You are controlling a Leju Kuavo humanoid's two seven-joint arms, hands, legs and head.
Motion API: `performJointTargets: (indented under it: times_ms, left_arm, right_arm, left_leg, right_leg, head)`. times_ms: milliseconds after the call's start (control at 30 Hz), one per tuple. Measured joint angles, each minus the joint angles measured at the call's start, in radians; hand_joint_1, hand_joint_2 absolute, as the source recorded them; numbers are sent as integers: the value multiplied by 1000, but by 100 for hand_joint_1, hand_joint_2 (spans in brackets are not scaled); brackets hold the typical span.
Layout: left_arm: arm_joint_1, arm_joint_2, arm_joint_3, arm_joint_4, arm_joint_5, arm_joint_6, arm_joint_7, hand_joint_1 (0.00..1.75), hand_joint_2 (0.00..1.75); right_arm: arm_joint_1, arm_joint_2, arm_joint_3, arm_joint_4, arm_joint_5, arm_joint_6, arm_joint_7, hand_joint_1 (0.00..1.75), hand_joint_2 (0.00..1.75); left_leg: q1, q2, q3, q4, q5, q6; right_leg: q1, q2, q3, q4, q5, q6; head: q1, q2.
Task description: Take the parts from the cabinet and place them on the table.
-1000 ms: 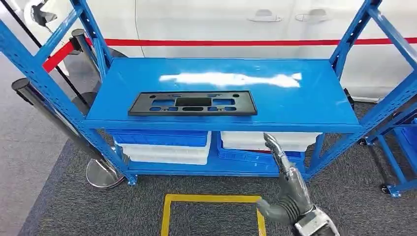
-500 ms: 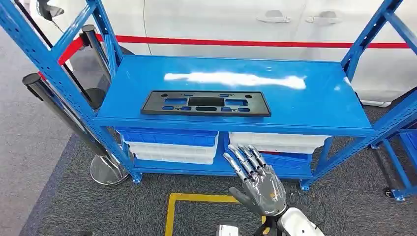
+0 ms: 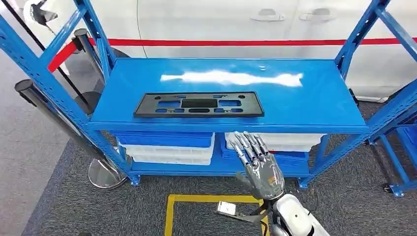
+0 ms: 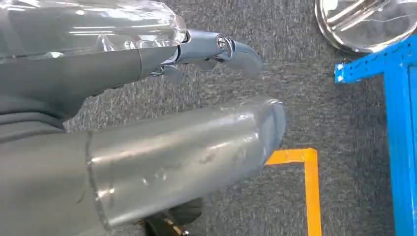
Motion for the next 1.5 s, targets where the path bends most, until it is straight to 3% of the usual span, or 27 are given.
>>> performJointTargets:
  times_ms: [33,67,133,200,300,333,367,400,467,500,533,633,667,700,733,800,867,933,1000,1033,1067,1167,1233,1300,1367,1433,1500]
  left_arm:
    - [0,0,0,4,0,-1,1,0,0]
    - [-1,2,-2,6,0,-4,1,0,0]
    - [2,2,-5,6,2,-13,2,0,0]
    - [1,2,-7,7,1,-17,7,0,0]
    - [-5,6,-20,7,-11,-19,19,0,0]
    - [-5,6,-24,7,-13,-20,22,0,0]
    - [-5,6,-25,7,-13,-20,24,0,0]
    - [-5,6,-26,7,-14,-20,26,0,0]
    - [-6,8,-28,7,-18,-18,33,0,0]
    - [-7,8,-31,7,-18,-18,36,0,0]
    - [-8,5,-34,7,-18,-18,39,0,0]
    - [-11,10,-42,7,-18,-16,44,0,0]
    - [-13,11,-45,7,-19,-16,45,0,0]
    - [-12,13,-45,7,-19,-16,45,0,0]
    - [-13,15,-46,7,-19,-16,45,0,0]
    - [-16,21,-46,7,-18,-15,45,0,0]
    - [-12,22,-47,7,-17,-15,45,0,0]
    - [-10,24,-47,7,-16,-15,45,0,0]
    - [-11,28,-47,7,-16,-15,45,0,0]
    - [-12,27,-47,7,-16,-15,46,0,0]
    - [-11,31,-47,7,-14,-15,46,0,0]
    - [-7,30,-47,7,-13,-16,47,0,0]
    - [-8,32,-47,7,-13,-16,47,0,0]
    - [-9,33,-47,7,-13,-16,47,0,0]
    - [-7,33,-47,8,-13,-16,47,0,0]
    - [-7,34,-47,8,-9,-17,45,0,0]
    - [-7,36,-47,10,-4,-16,45,0,0]
  right_arm:
    - [-3,5,-1,3,-16,-1,-10,0,175]
    - [-3,13,-1,6,-37,-1,-22,0,175]
    - [-5,24,-1,13,-70,5,-42,0,175]
    - [-13,38,0,21,-86,13,-50,0,175]
    - [-37,59,1,51,-120,25,-54,0,175]
    - [-40,65,1,63,-130,27,-55,0,175]
    - [-41,70,2,73,-135,30,-56,0,175]
    - [-44,76,2,82,-141,32,-59,0,175]
    - [-58,81,3,95,-153,36,-63,0,175]
    - [-66,86,3,99,-158,39,-64,0,175]
    - [-76,89,4,103,-161,40,-66,0,175]
    - [-87,99,6,114,-162,42,-70,0,175]
    - [-91,100,6,118,-164,42,-71,0,175]
    - [-92,104,7,121,-167,44,-71,0,175]
    - [-96,107,8,124,-173,48,-72,0,175]
    - [-100,112,9,129,-180,54,-73,0,175]
    - [-102,112,9,136,-186,60,-73,0,175]
    - [-102,113,10,143,-191,63,-73,0,175]
    - [-104,113,10,144,-193,65,-73,0,175]
    - [-107,113,10,145,-194,66,-73,0,175]
    - [-110,113,10,146,-196,69,-73,0,175]
    - [-113,113,10,147,-199,70,-72,0,175]
    - [-116,113,10,147,-204,71,-73,0,175]
    - [-122,113,10,150,-212,75,-72,0,175]
    - [-120,113,10,156,-215,80,-72,0,175]
    - [-120,113,10,161,-220,86,-73,0,175]
    - [-122,113,10,161,-228,90,-73,0,175]
  left_leg:
    - [-10,-4,7,-15,-7,7]
    - [-8,-5,1,-6,-7,24]
    - [-12,-5,-1,-4,-8,37]
    - [-8,-4,2,-10,-2,55]
    - [-13,-3,-2,-10,-2,68]
    - [-17,-3,-3,-10,-2,70]
    - [-20,-4,-1,-10,-3,72]
    - [-24,-6,0,-10,-3,73]
    - [-32,-8,5,-10,-4,74]
    - [-33,-8,7,-10,-4,74]
    - [-37,-6,2,-10,-5,70]
    - [-26,-4,-2,-13,-2,58]
    - [-33,-5,2,-16,-3,50]
    - [-28,-4,-1,-1,-14,47]
    - [-28,-3,-15,32,-38,40]
    - [-21,-3,-80,168,-106,30]
    - [-11,-3,-130,260,-124,17]
    - [-3,-2,-100,187,-62,8]
    - [6,1,-27,24,16,-2]
    - [-1,-2,-20,17,-12,-2]
    - [-3,-5,-18,12,-7,16]
    - [-6,-5,-20,12,-7,36]
    - [-2,-4,-14,2,-2,51]
    - [-4,-4,-15,3,-4,59]
    - [-7,-4,-15,3,-6,62]
    - [-8,-6,-11,3,-9,63]
    - [-9,-10,0,3,-15,59]
  right_leg:
    - [6,2,-6,12,-4,7]
    - [7,2,-9,10,-1,11]
    - [5,2,-8,8,0,15]
    - [2,1,-14,29,-22,24]
    - [4,2,-116,240,-127,26]
    - [4,2,-149,304,-144,25]
    - [5,2,-160,320,-133,22]
    - [8,2,-148,288,-101,15]
    - [19,3,-79,139,-14,-10]
    - [28,3,-41,57,18,-30]
    - [31,0,-27,36,0,-47]
    - [40,2,-30,18,6,-42]
    - [31,2,-23,1,13,-42]
    - [25,-4,-11,-15,20,-33]
    - [23,-3,-7,-19,20,-34]
    - [22,-5,-5,-18,18,-38]
    - [20,-5,-5,-14,15,-36]
    - [14,-4,-5,-4,6,-28]
    - [9,-4,-4,16,-10,-15]
    - [13,-2,-10,22,-15,-7]
    - [16,-1,-15,30,-17,-2]
    - [14,-1,-12,24,-16,7]
    - [9,0,-24,57,-42,17]
    - [7,0,-102,206,-116,22]
    - [7,0,-171,324,-145,23]
    - [7,0,-166,283,-89,18]
    - [10,1,-87,109,13,2]
  head:
    - [-7,0]
    - [-5,0]
    - [-1,0]
    - [2,0]
    - [7,0]
    - [7,0]
    - [7,0]
    - [8,0]
    - [12,0]
    - [12,0]
    - [6,0]
    - [7,0]
    - [7,0]
    - [8,0]
    - [5,0]
    - [3,0]
    - [3,0]
    - [4,0]
    - [3,0]
    - [-2,0]
    - [-3,0]
    - [2,0]
    - [5,0]
    - [8,0]
    - [8,0]
    - [9,0]
    - [10,0]
